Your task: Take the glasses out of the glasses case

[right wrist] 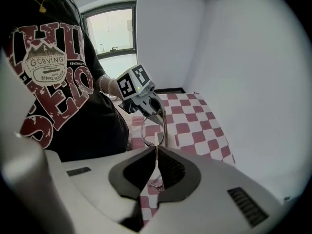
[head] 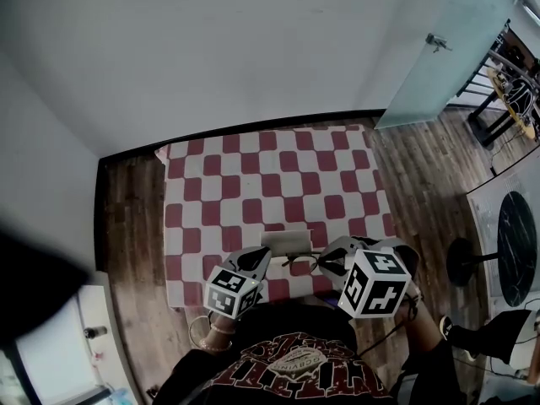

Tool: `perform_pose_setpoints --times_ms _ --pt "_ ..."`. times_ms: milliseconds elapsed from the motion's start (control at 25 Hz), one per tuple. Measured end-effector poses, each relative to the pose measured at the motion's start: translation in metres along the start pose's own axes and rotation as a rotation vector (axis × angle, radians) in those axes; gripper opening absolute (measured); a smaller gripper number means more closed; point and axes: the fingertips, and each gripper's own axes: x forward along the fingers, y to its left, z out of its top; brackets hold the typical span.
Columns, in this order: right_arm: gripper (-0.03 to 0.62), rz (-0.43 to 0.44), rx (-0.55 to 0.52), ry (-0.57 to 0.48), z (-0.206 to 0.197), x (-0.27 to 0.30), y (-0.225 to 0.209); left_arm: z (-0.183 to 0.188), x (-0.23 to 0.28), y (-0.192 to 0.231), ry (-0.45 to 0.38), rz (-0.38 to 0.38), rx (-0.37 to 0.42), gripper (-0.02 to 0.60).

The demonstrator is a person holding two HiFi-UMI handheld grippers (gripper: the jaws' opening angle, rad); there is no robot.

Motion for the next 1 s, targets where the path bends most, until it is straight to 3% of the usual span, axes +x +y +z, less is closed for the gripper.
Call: perform_pose_setpoints --times_ms 1000 --pt "0.031 -0.001 -0.008 0.001 -0.001 -0.0012 -0.0035 -0.0009 0.0044 -0.0003 0.027 -0.01 0.0 0.006"
